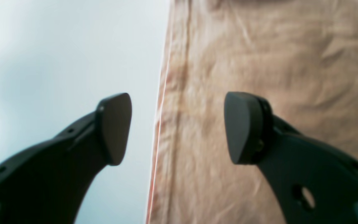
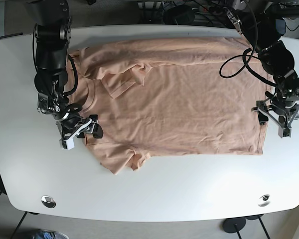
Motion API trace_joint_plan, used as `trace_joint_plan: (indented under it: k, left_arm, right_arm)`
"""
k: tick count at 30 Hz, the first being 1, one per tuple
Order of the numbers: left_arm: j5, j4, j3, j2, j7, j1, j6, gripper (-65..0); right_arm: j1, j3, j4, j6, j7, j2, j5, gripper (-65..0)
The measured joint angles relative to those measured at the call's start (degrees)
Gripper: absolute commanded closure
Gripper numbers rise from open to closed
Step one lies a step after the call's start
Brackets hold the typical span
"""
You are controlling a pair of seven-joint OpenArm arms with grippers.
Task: Fold the T-shirt properly
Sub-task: 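Release and grasp the shirt's side edges lower with both grippers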
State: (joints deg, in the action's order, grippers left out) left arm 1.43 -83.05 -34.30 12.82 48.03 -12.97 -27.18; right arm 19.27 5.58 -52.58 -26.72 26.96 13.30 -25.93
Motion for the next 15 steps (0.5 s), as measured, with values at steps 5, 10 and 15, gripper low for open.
trace_joint_plan:
  k: [5,10,15]
  left_arm:
    - [-0.2,6.9,-1.5,3.1,-1.3,-2.6,3.2,-48.5]
    - [0.7,23.8,-1.1,6.2,-8.2,-8.3,3.2,-48.5]
    - [0.5,36.2,-1.1,7.4,-12.7,-12.6,3.2,-48.5]
  right_arm:
    - [-0.3,-0.1,0.3,0.37,-1.2,-0.7,0.2,-17.1]
    - [-0.4,-0.1,0.6,1.01,-1.2,-0.9,0.2,-2.1]
    - [-0.5,-0.1,0.5,1.03,-1.1,-0.9,0.2,-2.1]
